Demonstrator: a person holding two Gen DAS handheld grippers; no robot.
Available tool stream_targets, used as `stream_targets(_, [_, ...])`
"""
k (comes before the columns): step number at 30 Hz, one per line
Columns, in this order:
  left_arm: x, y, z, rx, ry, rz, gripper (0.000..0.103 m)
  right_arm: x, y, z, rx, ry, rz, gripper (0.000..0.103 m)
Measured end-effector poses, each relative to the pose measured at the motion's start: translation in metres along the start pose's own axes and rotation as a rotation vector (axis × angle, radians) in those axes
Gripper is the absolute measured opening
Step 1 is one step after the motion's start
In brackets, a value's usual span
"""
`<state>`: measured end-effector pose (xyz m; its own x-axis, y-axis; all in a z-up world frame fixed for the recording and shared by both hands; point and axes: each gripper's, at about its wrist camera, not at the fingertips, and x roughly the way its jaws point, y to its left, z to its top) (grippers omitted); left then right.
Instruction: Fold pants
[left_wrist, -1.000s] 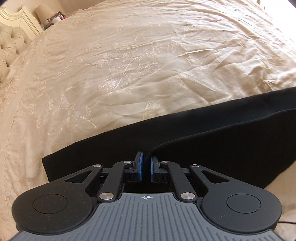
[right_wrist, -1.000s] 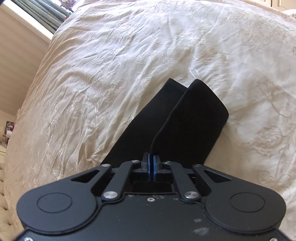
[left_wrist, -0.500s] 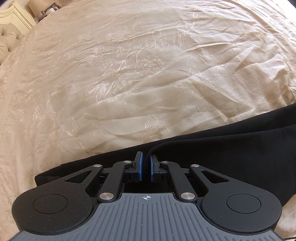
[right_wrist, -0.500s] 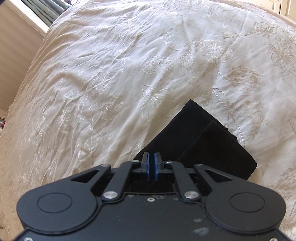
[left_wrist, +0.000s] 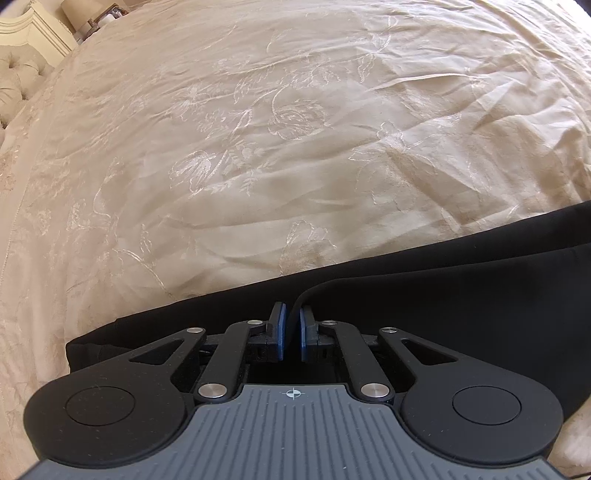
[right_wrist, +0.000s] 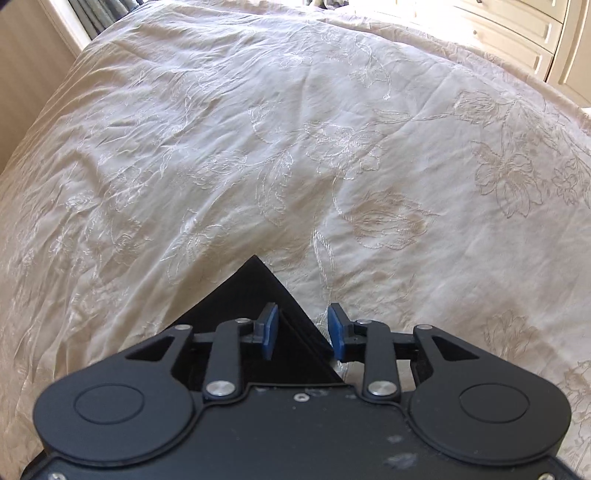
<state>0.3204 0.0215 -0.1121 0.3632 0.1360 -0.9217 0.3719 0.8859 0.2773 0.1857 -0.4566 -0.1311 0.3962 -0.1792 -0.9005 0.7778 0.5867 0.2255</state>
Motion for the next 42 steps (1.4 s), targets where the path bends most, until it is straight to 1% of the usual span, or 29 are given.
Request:
stream_targets(2, [0.0,-0.001,-0.001,0.0,0.0,0.004,0.008,0.002,-0.001,0.003,-0.006,0.008,0.025,0.034])
stream_targets(7, [0.001,-0.002,-0.002,-0.008,0.004,0.011,0.007,0.01,0.01,-0.001,-0.09,0.047,0.061,0.035])
stream_targets(8, [0.001,-0.002,-0.002,-0.01,0.004,0.012,0.007,0.01,0.011,-0.003,-0.11,0.045,0.06,0.033])
stream_targets(9, [0.001,-0.002,-0.002,-0.013,0.003,0.013,0.007,0.007,0.014,-0.006,-0.141,0.027,0.045,0.024])
stream_targets(10, [0.001,-0.002,-0.003,-0.017,0.001,0.012,0.007,0.005,0.018,-0.008,-0.18,0.013,0.031,0.008])
stream_targets(11, [0.0,-0.001,-0.003,-0.021,-0.001,0.014,0.006,0.005,0.022,-0.01,-0.213,0.019,0.041,0.008])
stream_targets(13, [-0.005,0.0,-0.004,-0.034,-0.012,0.017,0.006,-0.006,0.027,-0.014,-0.241,-0.009,0.056,0.007])
stream_targets(16, [-0.013,0.005,0.0,-0.056,-0.029,0.008,0.006,-0.02,0.031,-0.008,-0.233,-0.062,0.071,0.006])
stream_targets(18, [-0.013,0.009,0.006,-0.066,-0.025,-0.002,0.006,-0.019,0.032,0.004,-0.206,-0.072,0.083,0.006])
stream_targets(20, [-0.008,0.012,0.011,-0.087,-0.013,-0.014,0.006,-0.012,0.036,0.013,-0.199,-0.073,0.078,0.006])
stream_targets(23, [0.001,0.014,0.016,-0.108,0.016,-0.031,0.006,0.006,0.046,0.019,-0.22,-0.065,0.045,0.006])
stream_targets(25, [0.009,0.01,0.017,-0.082,0.038,-0.031,0.006,0.018,0.05,0.021,-0.229,-0.042,0.021,0.006])
stream_targets(27, [0.016,0.007,0.017,-0.053,0.05,-0.026,0.009,0.029,0.053,0.02,-0.235,-0.029,-0.008,0.007])
stream_targets(29, [0.018,0.011,0.02,-0.052,0.063,-0.043,0.009,0.035,0.052,0.019,-0.232,-0.019,-0.028,0.007])
stream_targets(31, [0.016,0.021,0.026,-0.074,0.073,-0.074,0.011,0.039,0.053,0.018,-0.242,-0.014,-0.047,0.008])
stream_targets(33, [0.01,0.033,0.033,-0.107,0.066,-0.097,0.017,0.041,0.056,0.016,-0.26,-0.01,-0.065,0.009])
stream_targets(34, [0.006,0.039,0.037,-0.121,0.055,-0.097,0.017,0.042,0.057,0.016,-0.267,-0.006,-0.073,0.012])
stream_targets(35, [0.0,0.044,0.041,-0.129,0.035,-0.08,0.017,0.043,0.058,0.016,-0.272,-0.002,-0.081,0.014])
stream_targets(36, [-0.006,0.048,0.046,-0.126,0.017,-0.057,0.018,0.044,0.059,0.016,-0.277,0.001,-0.089,0.019])
stream_targets(39, [-0.026,0.06,0.057,-0.119,-0.028,-0.001,0.018,0.039,0.06,0.018,-0.276,-0.012,-0.097,0.021])
stream_targets(41, [-0.041,0.067,0.059,-0.124,-0.059,0.029,0.019,0.025,0.062,0.018,-0.271,-0.06,-0.101,0.021])
stream_targets(42, [-0.05,0.071,0.056,-0.131,-0.07,0.041,0.022,0.014,0.063,0.017,-0.272,-0.092,-0.095,0.021])
